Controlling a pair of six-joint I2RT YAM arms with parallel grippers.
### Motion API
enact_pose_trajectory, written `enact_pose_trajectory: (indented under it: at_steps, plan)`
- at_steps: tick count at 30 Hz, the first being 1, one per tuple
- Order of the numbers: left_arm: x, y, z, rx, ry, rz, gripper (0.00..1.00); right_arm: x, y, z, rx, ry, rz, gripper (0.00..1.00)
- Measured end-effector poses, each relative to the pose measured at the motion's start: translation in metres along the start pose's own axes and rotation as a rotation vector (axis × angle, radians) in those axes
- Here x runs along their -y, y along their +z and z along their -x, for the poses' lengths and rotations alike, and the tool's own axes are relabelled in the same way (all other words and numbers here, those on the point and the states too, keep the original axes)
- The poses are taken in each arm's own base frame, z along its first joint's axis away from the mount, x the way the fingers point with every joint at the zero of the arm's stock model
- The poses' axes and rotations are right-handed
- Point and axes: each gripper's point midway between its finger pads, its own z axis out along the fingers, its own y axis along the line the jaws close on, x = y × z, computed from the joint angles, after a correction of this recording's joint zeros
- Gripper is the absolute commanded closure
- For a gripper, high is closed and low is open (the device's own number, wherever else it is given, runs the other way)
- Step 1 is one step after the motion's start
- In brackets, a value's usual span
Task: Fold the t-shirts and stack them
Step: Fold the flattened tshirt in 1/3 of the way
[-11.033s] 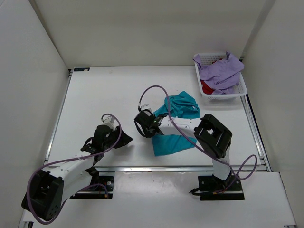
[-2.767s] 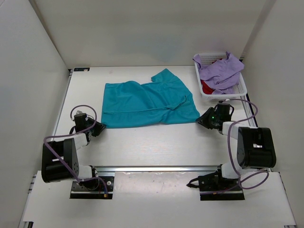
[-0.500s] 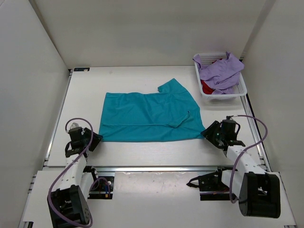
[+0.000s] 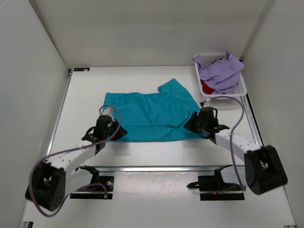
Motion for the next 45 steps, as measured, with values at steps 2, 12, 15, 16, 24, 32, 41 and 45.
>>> enact_pose_trajectory:
  at_steps: [2,12,15,16,24,32,41,45]
  plan:
    - [0.011,0.011,-0.024,-0.075,0.048,-0.015,0.82,-0.014,0.013,-0.014,-0.056,-0.030,0.028,0.71]
    - [0.017,0.032,-0.027,-0.077,0.048,-0.039,0.81,-0.043,0.047,-0.015,-0.097,-0.056,0.100,0.70]
    - [0.012,0.031,-0.022,-0.056,0.034,-0.044,0.81,-0.037,0.051,-0.017,-0.107,-0.038,0.081,0.69]
    - [0.009,0.031,-0.021,-0.052,0.028,-0.039,0.81,-0.035,0.051,-0.018,-0.110,-0.035,0.073,0.70]
    - [-0.003,0.027,-0.017,-0.028,0.003,-0.026,0.81,-0.029,0.046,-0.017,-0.076,-0.031,0.039,0.69]
    - [-0.006,0.027,-0.021,-0.039,-0.002,-0.030,0.81,-0.027,0.053,-0.034,-0.142,-0.002,0.046,0.77]
    - [-0.007,0.028,-0.016,-0.023,-0.010,-0.033,0.81,-0.046,0.060,-0.028,-0.150,0.004,0.092,1.00]
    - [-0.008,0.028,-0.020,-0.031,-0.009,-0.033,0.81,-0.056,0.073,-0.013,-0.139,0.005,0.102,1.00]
